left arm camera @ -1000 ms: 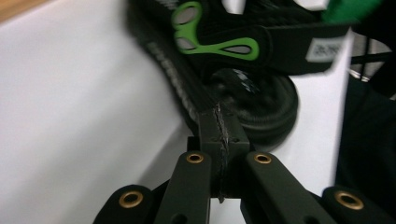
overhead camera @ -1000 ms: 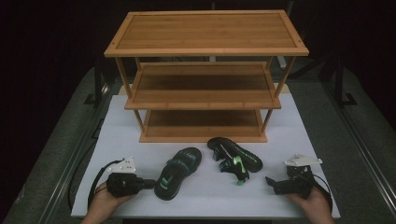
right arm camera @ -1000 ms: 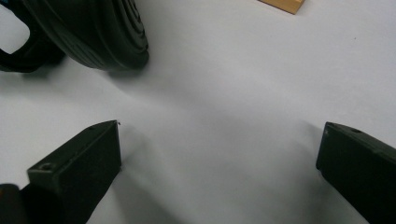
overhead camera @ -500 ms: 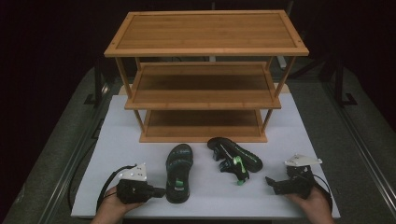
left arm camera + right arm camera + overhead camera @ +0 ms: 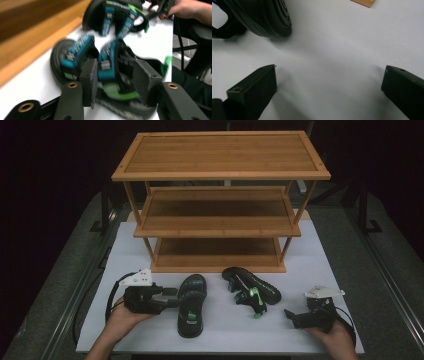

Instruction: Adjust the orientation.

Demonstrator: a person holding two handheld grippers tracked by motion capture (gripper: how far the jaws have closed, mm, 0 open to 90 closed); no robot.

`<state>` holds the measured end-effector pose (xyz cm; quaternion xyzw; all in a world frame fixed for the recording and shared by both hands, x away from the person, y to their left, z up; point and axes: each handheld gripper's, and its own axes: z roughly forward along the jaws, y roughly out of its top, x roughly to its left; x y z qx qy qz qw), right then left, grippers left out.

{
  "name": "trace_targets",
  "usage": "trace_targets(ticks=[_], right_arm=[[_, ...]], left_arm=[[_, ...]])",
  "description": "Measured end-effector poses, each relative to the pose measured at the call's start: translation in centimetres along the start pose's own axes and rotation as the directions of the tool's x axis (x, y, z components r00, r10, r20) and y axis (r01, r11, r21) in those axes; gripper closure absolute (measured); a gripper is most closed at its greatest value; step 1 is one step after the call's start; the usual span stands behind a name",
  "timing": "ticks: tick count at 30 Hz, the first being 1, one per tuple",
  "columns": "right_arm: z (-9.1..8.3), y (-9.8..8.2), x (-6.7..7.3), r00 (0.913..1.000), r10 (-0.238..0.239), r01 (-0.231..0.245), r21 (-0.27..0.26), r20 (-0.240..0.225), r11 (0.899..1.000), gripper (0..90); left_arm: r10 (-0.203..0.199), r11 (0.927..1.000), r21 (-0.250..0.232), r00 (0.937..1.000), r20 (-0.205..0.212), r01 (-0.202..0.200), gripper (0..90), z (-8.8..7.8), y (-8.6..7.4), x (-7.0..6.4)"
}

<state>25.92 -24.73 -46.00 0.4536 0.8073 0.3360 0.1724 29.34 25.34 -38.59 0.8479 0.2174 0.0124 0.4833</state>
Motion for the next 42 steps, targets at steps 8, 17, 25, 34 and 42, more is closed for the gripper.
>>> trace_targets(ticks=[8, 17, 25, 34, 42], right_arm=[[0.0, 0.0, 0.0, 1.0000, 0.002, -0.002, 0.000, -0.001, 1.000, 0.0], [0.0, 0.0, 0.0, 1.0000, 0.001, -0.001, 0.000, -0.002, 1.000, 0.0], [0.0, 0.0, 0.0, 1.0000, 0.000, 0.000, -0.002, -0.001, 1.000, 0.0], [0.0, 0.0, 0.0, 1.0000, 0.003, -0.003, -0.004, -0.003, 1.000, 0.0], [0.0, 0.0, 0.0, 1.0000, 0.001, -0.001, -0.002, 0.000, 1.000, 0.0]], left_arm=[[0.003, 0.9977, 0.067, 0.9981, 0.062, -0.008, 54.4, 3.5, 1.2, 1.0], [0.040, 0.9962, 0.074, 0.9970, 0.067, -0.045, 69.1, 4.8, 2.1, 0.8], [0.055, 0.9961, 0.065, 0.9955, 0.077, -0.060, 69.3, 6.7, 3.4, 1.1], [0.032, 0.9978, 0.055, 0.9964, 0.078, -0.037, 69.0, 7.8, 3.8, 1.9], [0.034, 0.9966, 0.072, 0.9963, 0.079, -0.040, 52.6, 7.1, 3.5, 1.8]])
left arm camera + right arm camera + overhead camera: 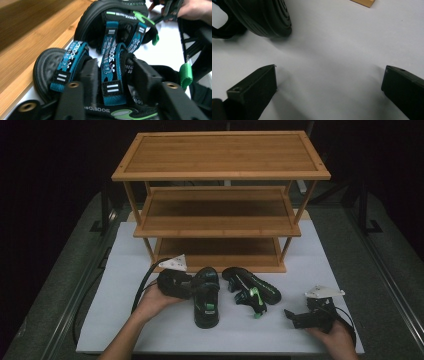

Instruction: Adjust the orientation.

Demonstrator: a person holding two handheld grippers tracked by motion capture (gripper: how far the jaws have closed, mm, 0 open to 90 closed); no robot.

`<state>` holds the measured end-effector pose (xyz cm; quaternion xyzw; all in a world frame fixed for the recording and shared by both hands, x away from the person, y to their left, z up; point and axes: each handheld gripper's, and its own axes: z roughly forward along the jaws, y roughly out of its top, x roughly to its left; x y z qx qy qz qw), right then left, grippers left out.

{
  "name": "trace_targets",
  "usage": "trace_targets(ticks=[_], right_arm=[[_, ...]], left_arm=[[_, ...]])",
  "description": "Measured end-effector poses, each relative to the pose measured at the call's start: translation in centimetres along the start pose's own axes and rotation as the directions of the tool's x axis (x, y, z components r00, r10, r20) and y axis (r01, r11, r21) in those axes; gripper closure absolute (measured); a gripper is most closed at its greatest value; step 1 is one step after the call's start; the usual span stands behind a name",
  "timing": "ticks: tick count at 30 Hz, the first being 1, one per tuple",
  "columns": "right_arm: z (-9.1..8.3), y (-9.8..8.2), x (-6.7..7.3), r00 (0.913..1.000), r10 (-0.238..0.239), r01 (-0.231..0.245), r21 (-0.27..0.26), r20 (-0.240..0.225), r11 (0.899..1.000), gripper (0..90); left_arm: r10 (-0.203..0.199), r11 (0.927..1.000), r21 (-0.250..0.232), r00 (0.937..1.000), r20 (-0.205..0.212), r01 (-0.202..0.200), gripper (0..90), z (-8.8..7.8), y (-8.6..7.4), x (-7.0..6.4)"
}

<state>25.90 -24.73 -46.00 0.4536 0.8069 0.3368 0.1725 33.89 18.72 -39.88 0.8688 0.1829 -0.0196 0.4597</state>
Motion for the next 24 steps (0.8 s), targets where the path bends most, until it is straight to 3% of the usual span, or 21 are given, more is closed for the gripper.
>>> trace_targets(ticks=[2, 6, 10, 13, 15, 21, 24], right_arm=[[0.0, 0.0, 0.0, 1.0000, 0.000, 0.000, 0.000, 0.000, 1.000, 0.0], [0.0, 0.0, 0.0, 1.0000, -0.001, 0.001, 0.002, 0.000, 1.000, 0.0], [0.0, 0.0, 0.0, 1.0000, -0.001, 0.001, 0.002, 0.000, 1.000, 0.0], [0.0, 0.0, 0.0, 1.0000, 0.002, -0.002, 0.002, -0.001, 1.000, 0.0], [0.0, 0.0, 0.0, 1.0000, 0.002, -0.002, 0.001, -0.001, 1.000, 0.0], [0.0, 0.0, 0.0, 1.0000, 0.001, -0.001, 0.001, -0.001, 1.000, 0.0], [0.0, 0.0, 0.0, 1.0000, -0.002, 0.002, 0.002, 0.002, 1.000, 0.0]], left_arm=[[0.012, 0.9998, 0.017, 0.9996, -0.024, -0.011, 46.4, -0.3, -0.2, -0.2], [-0.005, 1.0000, 0.001, 0.9981, -0.062, 0.006, 33.0, -1.1, -0.6, -0.4], [-0.001, 0.9996, 0.029, 0.9934, -0.114, 0.004, 15.6, -2.0, -1.2, -0.6], [-0.023, 0.9974, 0.064, 0.9891, -0.145, 0.032, 1.5, -2.6, -1.8, -0.7], [-0.014, 0.9965, 0.079, 0.9830, -0.183, 0.029, 0.0, -3.0, -2.4, -0.9], [-0.002, 0.9942, 0.104, 0.9696, -0.245, 0.028, 0.0, -4.5, -4.1, -1.3], [0.029, 0.9893, 0.145, 0.9552, -0.295, 0.015, 0.0, -5.2, -5.4, -1.5]])
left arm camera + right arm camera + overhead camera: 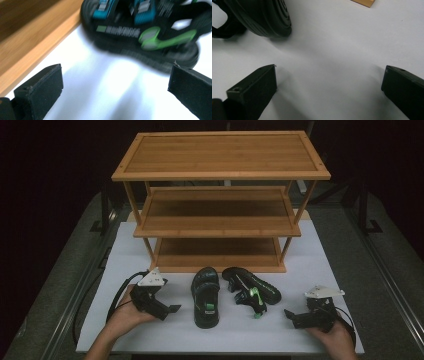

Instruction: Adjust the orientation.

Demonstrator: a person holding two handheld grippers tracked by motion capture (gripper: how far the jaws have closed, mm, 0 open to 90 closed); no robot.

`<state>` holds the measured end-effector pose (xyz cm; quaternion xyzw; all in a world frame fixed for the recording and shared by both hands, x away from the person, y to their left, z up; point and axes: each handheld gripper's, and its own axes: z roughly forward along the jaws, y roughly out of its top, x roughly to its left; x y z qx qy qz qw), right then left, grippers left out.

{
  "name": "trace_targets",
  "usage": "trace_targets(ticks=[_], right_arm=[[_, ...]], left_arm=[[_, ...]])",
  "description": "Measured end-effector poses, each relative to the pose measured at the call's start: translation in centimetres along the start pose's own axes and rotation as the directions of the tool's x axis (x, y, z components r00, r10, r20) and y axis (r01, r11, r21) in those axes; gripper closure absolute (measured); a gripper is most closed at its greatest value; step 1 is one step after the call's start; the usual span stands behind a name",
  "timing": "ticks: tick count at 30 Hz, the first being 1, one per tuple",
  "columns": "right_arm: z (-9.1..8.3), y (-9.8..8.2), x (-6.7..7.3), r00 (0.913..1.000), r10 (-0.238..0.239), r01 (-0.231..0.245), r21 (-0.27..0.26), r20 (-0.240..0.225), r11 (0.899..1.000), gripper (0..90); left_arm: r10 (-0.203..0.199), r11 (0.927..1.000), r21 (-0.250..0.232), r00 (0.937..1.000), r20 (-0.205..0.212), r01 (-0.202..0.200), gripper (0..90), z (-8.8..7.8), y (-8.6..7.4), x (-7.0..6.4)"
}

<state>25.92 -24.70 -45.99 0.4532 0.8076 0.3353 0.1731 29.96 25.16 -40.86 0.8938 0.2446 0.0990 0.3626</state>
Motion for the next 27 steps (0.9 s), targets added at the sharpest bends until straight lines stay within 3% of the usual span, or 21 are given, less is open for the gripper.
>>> trace_targets(ticks=[6, 14, 15, 17, 21, 23, 27], right_arm=[[0.0, 0.0, 0.0, 1.0000, -0.001, 0.001, 0.003, -0.001, 1.000, 0.0], [0.0, 0.1, 0.0, 1.0000, -0.001, 0.001, 0.008, 0.001, 1.000, 0.0], [0.0, 0.1, 0.0, 1.0000, 0.000, 0.000, 0.008, 0.000, 1.000, 0.0], [0.0, 0.1, 0.0, 1.0000, -0.001, 0.001, 0.008, 0.001, 1.000, 0.0], [0.0, 0.1, 0.0, 1.0000, 0.000, 0.000, 0.009, 0.001, 1.000, 0.0], [-0.2, 0.1, 0.0, 1.0000, 0.000, 0.000, 0.008, 0.006, 1.000, 4.7], [-1.2, 0.4, -0.1, 0.9999, 0.003, -0.003, -0.014, -0.011, 1.000, 24.0]], left_arm=[[-0.044, 0.9989, 0.017, 0.9981, -0.044, 0.045, 0.0, -1.0, -3.3, 0.1], [-0.086, 0.9940, 0.058, 0.9892, -0.119, 0.093, 0.0, -1.9, -7.3, 0.4], [-0.108, 0.9930, 0.034, 0.9868, -0.120, 0.113, 0.0, -2.1, -8.0, 0.5], [-0.116, 0.9932, 0.000, 0.9856, -0.123, 0.117, 0.0, -2.3, -8.6, 0.6], [-0.125, 0.9920, 0.001, 0.9836, -0.130, 0.126, 0.0, -2.3, -8.7, 0.6], [-0.125, 0.9920, 0.002, 0.9835, -0.131, 0.126, 0.0, -2.3, -8.7, 0.6], [-0.122, 0.9924, -0.001, 0.9837, -0.133, 0.123, 0.0, -2.3, -8.7, 0.5]])
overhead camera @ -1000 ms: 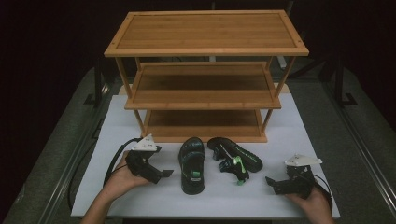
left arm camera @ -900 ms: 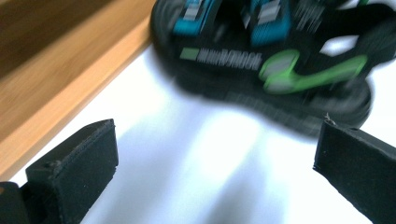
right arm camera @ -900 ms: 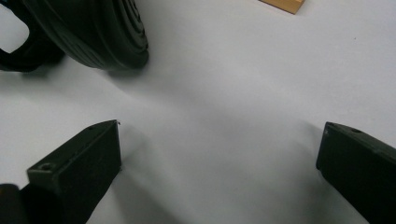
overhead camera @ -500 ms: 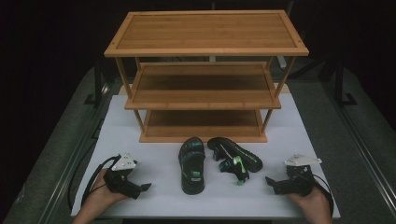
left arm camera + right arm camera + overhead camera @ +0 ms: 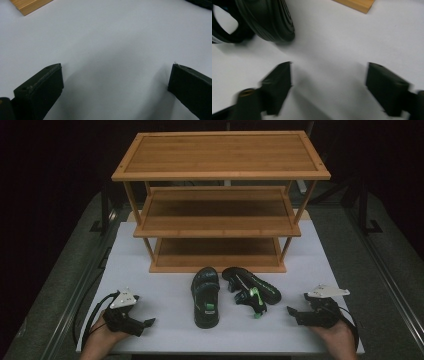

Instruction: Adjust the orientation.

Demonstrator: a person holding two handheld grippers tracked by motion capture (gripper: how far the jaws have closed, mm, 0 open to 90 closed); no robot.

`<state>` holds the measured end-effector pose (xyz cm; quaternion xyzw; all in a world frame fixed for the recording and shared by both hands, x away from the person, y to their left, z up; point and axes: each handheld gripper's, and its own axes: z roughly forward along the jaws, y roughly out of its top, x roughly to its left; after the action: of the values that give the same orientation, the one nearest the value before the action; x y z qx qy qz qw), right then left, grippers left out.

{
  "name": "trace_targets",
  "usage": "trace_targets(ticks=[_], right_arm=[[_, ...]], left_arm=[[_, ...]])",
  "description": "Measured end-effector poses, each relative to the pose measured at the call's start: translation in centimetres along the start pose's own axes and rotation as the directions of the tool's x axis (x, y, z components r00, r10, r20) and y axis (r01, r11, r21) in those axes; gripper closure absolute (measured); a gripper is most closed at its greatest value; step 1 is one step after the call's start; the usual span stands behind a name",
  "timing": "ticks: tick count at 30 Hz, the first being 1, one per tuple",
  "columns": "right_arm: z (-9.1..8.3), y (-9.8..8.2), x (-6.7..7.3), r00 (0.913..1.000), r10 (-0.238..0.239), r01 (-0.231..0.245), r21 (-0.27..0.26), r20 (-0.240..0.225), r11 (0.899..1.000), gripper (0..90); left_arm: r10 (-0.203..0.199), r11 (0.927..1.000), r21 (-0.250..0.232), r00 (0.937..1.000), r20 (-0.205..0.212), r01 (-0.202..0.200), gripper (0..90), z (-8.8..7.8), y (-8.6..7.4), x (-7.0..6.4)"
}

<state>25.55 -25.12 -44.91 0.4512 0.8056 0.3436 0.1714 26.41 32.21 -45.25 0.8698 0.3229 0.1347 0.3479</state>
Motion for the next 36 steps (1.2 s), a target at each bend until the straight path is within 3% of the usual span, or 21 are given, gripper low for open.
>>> trace_targets(ticks=[4, 10, 14, 20, 28, 36], right_arm=[[-0.8, 0.8, 0.2, 1.0000, 0.005, -0.005, 0.001, 0.003, 1.000, 51.6], [-2.3, 3.5, 1.1, 0.9982, -0.054, 0.053, -0.053, -0.026, 0.997, 88.1], [-2.6, 5.3, 1.8, 0.9943, -0.081, 0.078, -0.050, -0.068, 0.996, 89.6], [-2.4, 7.6, 3.1, 0.9748, -0.132, 0.114, -0.108, -0.180, 0.988, 89.6], [-0.9, 9.1, 4.3, 0.9626, -0.175, 0.160, -0.090, -0.206, 0.983, 89.7], [0.2, 9.0, 4.3, 0.9620, -0.178, 0.167, -0.072, -0.207, 0.983, 89.7]], left_arm=[[0.000, 1.0000, 0.000, 1.0000, 0.001, 0.000, 0.0, 0.0, 0.0, 0.0], [0.000, 1.0000, 0.000, 1.0000, 0.002, 0.000, 0.0, 0.0, 0.0, 0.0], [-0.001, 1.0000, 0.000, 1.0000, 0.003, 0.001, 0.0, 0.0, 0.0, 0.0], [-0.002, 1.0000, -0.001, 1.0000, 0.002, 0.002, 0.0, 0.0, 0.0, 0.1], [-0.002, 1.0000, -0.002, 1.0000, 0.003, 0.002, 0.0, 0.0, 0.0, 0.1], [-0.002, 1.0000, 0.001, 1.0000, 0.004, 0.002, 0.0, 0.0, 0.0, 0.1]])
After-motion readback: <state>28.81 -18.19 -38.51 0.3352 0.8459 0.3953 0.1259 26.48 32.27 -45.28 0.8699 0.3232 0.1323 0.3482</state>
